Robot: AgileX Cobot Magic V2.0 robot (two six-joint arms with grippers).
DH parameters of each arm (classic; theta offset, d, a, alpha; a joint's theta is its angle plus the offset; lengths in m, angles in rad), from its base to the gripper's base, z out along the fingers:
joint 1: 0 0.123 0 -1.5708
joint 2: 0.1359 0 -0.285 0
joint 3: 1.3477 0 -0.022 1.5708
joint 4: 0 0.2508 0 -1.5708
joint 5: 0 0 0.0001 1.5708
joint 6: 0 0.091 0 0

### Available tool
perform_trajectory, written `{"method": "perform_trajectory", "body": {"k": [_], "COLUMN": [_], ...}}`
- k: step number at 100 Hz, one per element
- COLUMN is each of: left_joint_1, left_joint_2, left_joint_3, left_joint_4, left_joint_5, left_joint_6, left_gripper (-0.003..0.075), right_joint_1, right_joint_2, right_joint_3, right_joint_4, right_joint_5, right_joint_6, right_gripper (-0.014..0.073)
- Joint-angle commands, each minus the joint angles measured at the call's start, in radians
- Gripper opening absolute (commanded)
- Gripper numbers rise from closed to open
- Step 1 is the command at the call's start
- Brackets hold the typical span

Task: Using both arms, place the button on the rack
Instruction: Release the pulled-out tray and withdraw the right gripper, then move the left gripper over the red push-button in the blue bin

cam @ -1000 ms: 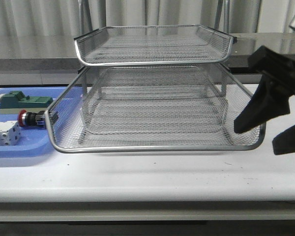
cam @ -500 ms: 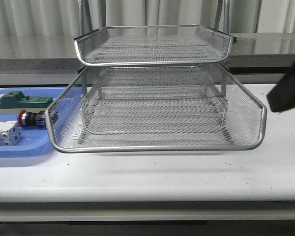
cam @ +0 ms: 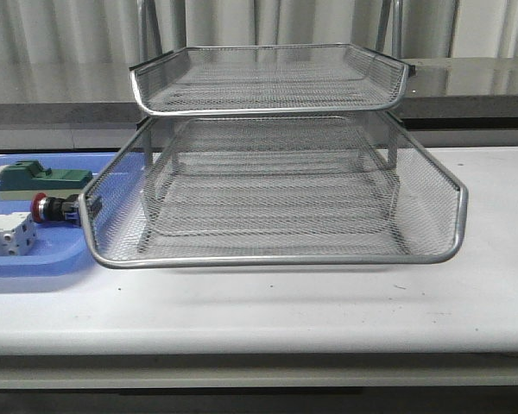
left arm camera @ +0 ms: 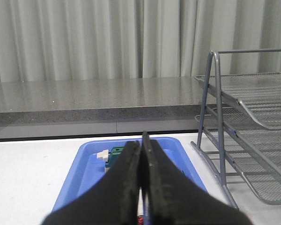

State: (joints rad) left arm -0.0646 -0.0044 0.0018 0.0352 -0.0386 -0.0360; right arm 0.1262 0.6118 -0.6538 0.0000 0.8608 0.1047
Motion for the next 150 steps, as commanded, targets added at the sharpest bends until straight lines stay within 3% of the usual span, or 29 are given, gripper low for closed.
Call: {"method": "perform_trajectory", "body": {"k": [1, 17, 41, 51, 150], "left_joint_1": [0.000, 0.000, 0.000, 0.000, 0.000], "left_joint_2": [-0.033, -0.033, -0.033, -0.033, -0.033], "left_joint_3": [0.047, 0.047, 0.047, 0.047, 0.047], "left_joint_4": [0.001, 0.001, 0.001, 0.001, 0.001], "left_joint_5": [-0.079, -0.079, -0.079, -0.079, -0.079], "left_joint_6": [-0.006, -0.006, -0.006, -0.006, -0.006], "left_gripper": [-0.0020, -0.0020, -0.0020, -0.0020, -0.0020], "right_joint_1": [-0.004, -0.004, -0.004, -0.004, -0.004], "right_joint_2": [-0.050, -0.141, -0.208, -0.209, -0.209], "right_joint_3": [-0.034, -0.034, -0.034, -0.034, -0.034], "right_joint_4": [-0.025, -0.025, -0.024, -0.023, -0.023], "right_joint_5": [-0.007, 0.048, 0.112, 0.121, 0.123], "right_joint_6": [0.004, 0.004, 0.004, 0.004, 0.004], "right_gripper": [0.0410, 0.0373, 0.0024, -0.0077, -0.0070]}}
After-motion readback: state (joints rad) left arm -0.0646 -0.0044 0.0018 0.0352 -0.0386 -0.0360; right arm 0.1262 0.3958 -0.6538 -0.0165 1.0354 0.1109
